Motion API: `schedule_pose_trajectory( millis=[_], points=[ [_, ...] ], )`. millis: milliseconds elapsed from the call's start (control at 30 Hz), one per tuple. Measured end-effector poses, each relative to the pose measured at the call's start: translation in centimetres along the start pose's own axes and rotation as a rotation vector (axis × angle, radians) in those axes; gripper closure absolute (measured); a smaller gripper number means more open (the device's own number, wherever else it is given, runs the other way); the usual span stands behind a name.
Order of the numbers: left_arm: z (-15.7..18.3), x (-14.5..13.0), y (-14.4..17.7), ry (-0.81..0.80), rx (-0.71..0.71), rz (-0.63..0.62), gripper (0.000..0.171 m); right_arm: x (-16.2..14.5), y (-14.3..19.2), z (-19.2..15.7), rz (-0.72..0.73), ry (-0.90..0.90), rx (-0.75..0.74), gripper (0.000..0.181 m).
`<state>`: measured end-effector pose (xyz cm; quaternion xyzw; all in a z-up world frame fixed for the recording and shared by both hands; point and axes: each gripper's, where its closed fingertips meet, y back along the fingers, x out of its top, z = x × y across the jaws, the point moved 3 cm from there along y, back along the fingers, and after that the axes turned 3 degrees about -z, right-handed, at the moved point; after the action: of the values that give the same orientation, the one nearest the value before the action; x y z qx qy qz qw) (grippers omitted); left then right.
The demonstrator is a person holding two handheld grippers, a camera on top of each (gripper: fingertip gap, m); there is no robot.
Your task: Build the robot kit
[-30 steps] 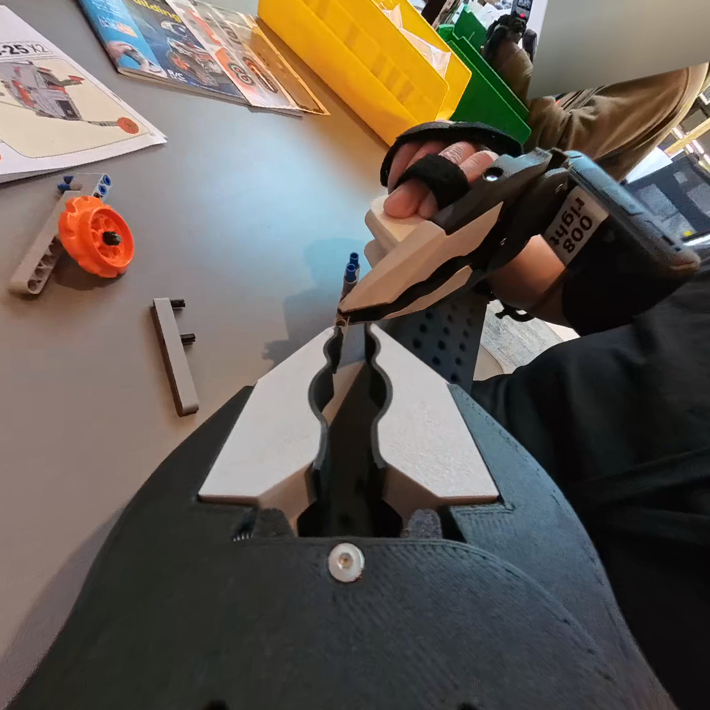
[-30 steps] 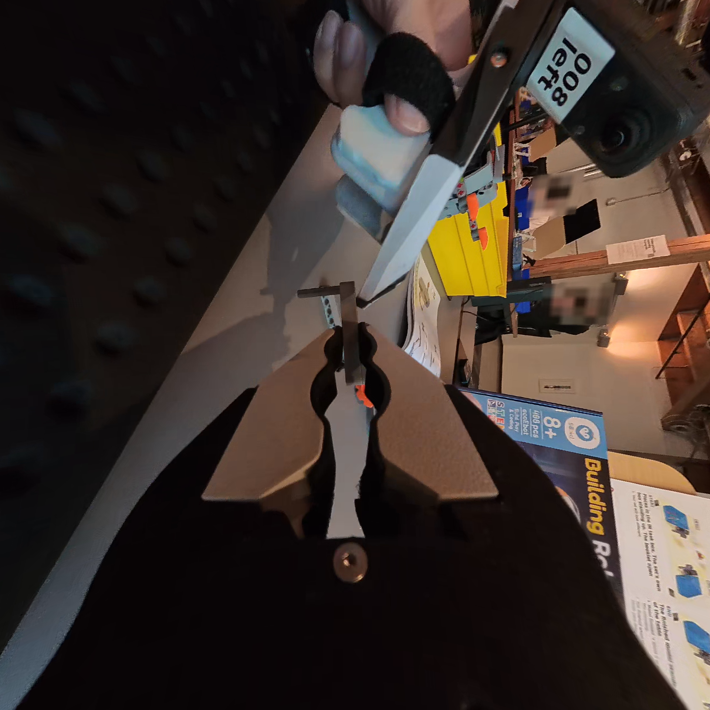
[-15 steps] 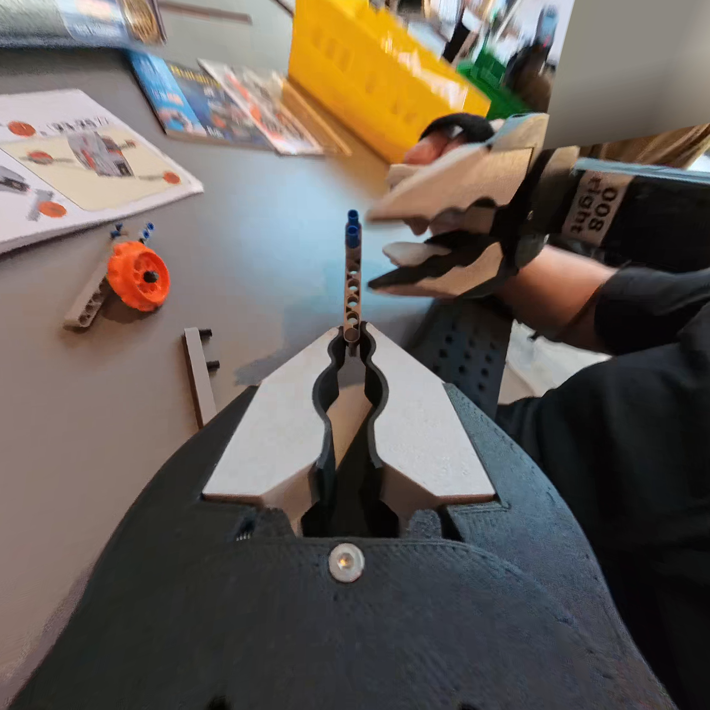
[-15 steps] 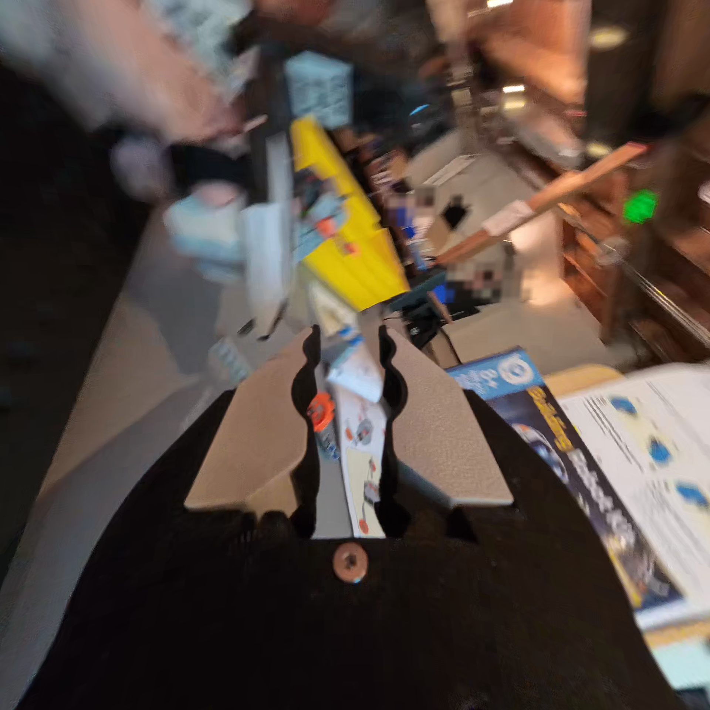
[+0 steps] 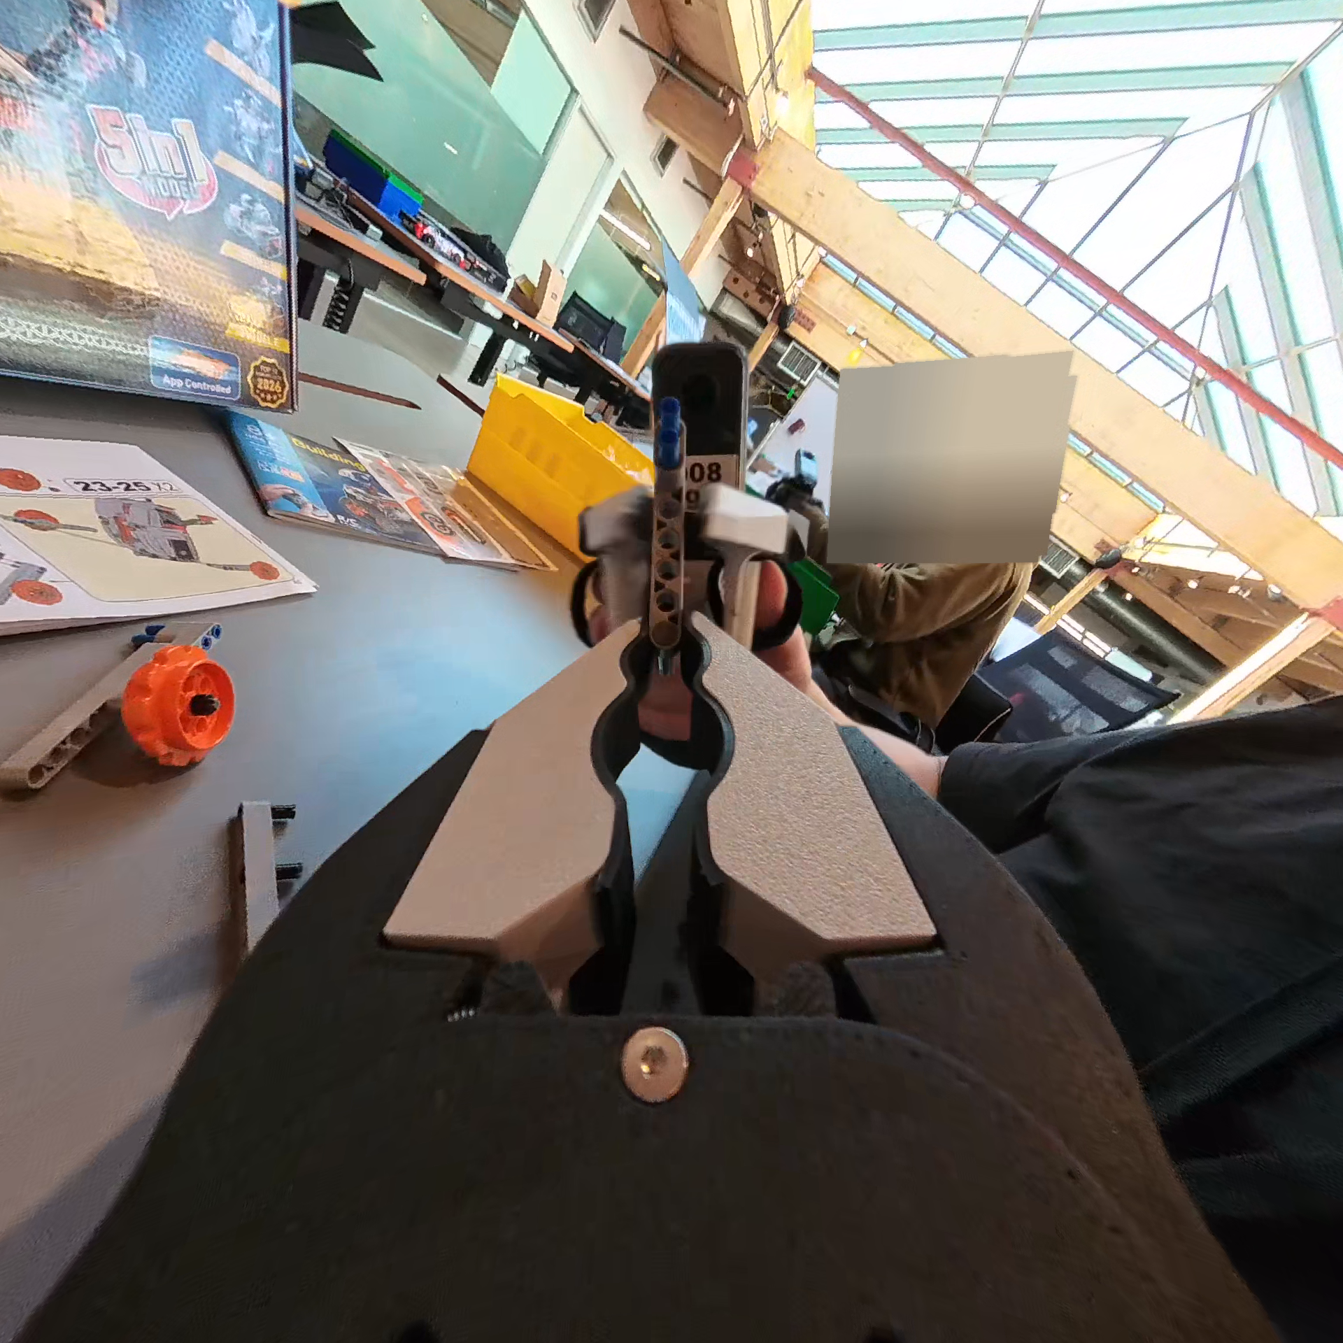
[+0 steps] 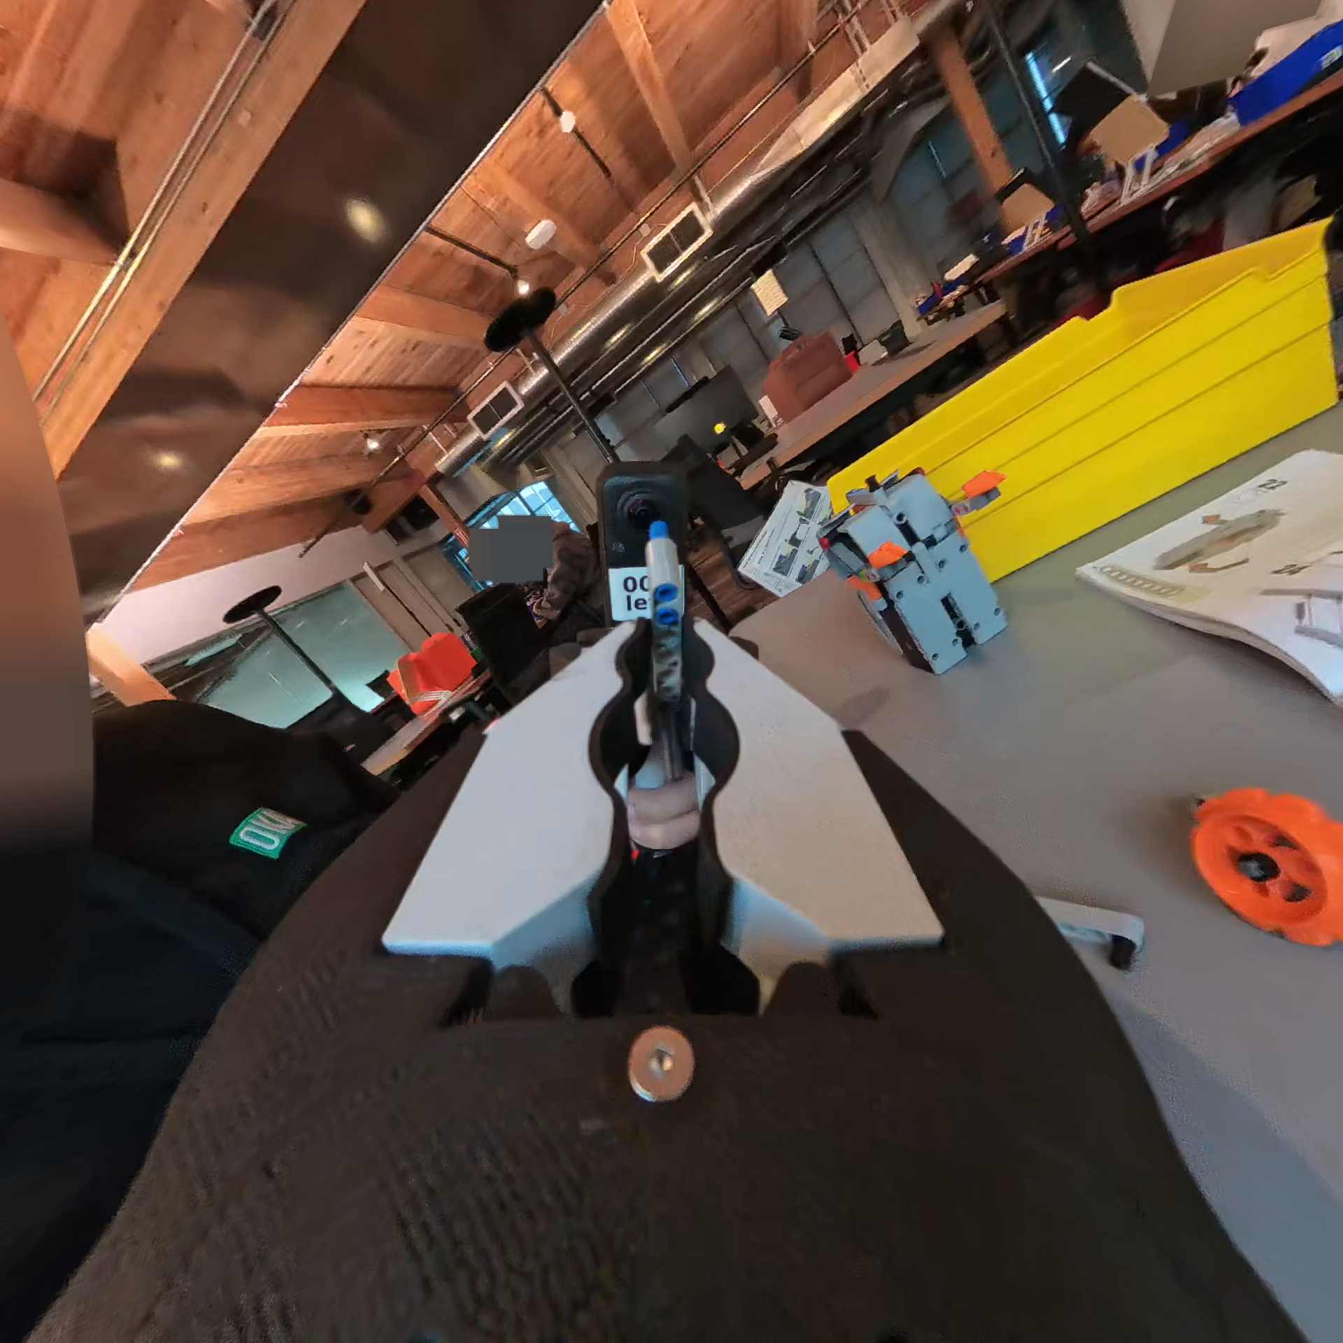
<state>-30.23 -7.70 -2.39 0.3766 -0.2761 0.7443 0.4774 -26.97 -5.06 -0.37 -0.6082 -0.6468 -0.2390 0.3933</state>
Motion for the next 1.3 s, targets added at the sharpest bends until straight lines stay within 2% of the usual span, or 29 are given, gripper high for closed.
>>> schedule_pose_trajectory(
  millis=[67, 167, 267, 367, 400, 467, 667, 767, 800, 833, 867, 933, 967, 1000, 1100, 1167, 1267, 1300],
  points=[
    [0.1, -0.4, -0.3, -0.009, -0.002, -0.043, 0.166, 0.0, 0.3, 0.2, 0.002, -0.006, -0.006, 0.176],
    [0.3, -0.9, -0.2, -0.061, 0.013, -0.122, 0.149, 0.3, 1.0, 0.4, 0.031, -0.030, -0.005, 0.176],
    [0.0, -0.1, 0.5, -0.072, 0.039, -0.090, 0.158, 0.1, 1.4, 0.6, 0.042, -0.065, 0.008, 0.176],
    [-0.1, 0.1, 0.3, -0.019, 0.009, -0.089, 0.149, -0.1, 1.2, 0.5, 0.035, -0.068, 0.017, 0.176],
    [-0.1, -0.1, 0.1, -0.003, -0.007, -0.099, 0.149, -0.1, 1.1, 0.5, 0.034, -0.065, 0.016, 0.176],
    [-0.2, -0.4, -0.2, 0.006, -0.027, -0.115, 0.166, -0.1, 1.2, 0.7, 0.045, -0.063, 0.002, 0.176],
    [-0.7, -0.3, -0.7, 0.038, -0.028, -0.080, 0.166, -0.1, 1.8, 1.3, 0.089, -0.148, 0.014, 0.176],
    [-1.1, -0.3, -0.8, -0.029, -0.001, -0.100, 0.166, 0.0, 2.2, 1.6, 0.046, -0.137, -0.015, 0.176],
    [-1.5, -0.5, -0.6, -0.076, 0.045, -0.147, 0.157, 0.3, 2.6, 1.8, 0.055, -0.112, -0.039, 0.176],
    [-2.5, -0.7, -0.1, -0.124, 0.136, -0.228, 0.133, 0.8, 3.1, 2.0, 0.071, -0.094, -0.066, 0.176],
    [-4.0, -1.2, 0.6, -0.182, 0.255, -0.328, 0.123, 1.2, 3.8, 2.3, 0.084, -0.081, -0.097, 0.175],
    [-7.0, -2.1, 2.1, -0.292, 0.484, -0.516, 0.126, 1.4, 5.1, 3.3, 0.071, -0.059, -0.177, 0.175],
    [-7.9, -2.7, 2.3, -0.323, 0.548, -0.588, 0.127, 1.3, 5.5, 3.6, 0.050, -0.058, -0.201, 0.175],
    [-8.6, -3.5, 2.3, -0.333, 0.586, -0.648, 0.133, 1.1, 5.7, 4.0, 0.036, -0.063, -0.219, 0.175],
    [-10.2, -6.0, 2.0, -0.323, 0.638, -0.803, 0.134, 0.5, 5.9, 4.7, 0.012, -0.122, -0.234, 0.175],
    [-10.8, -6.9, 2.0, -0.377, 0.677, -0.861, 0.136, -0.1, 5.7, 5.2, -0.001, -0.164, -0.244, 0.175],
    [-10.4, -7.2, 1.4, -0.536, 0.693, -0.862, 0.164, -1.1, 5.3, 5.7, -0.009, -0.251, -0.221, 0.175],
    [-10.4, -7.2, 1.3, -0.575, 0.712, -0.859, 0.165, -1.4, 5.2, 5.9, -0.012, -0.281, -0.216, 0.175]
  ],
)
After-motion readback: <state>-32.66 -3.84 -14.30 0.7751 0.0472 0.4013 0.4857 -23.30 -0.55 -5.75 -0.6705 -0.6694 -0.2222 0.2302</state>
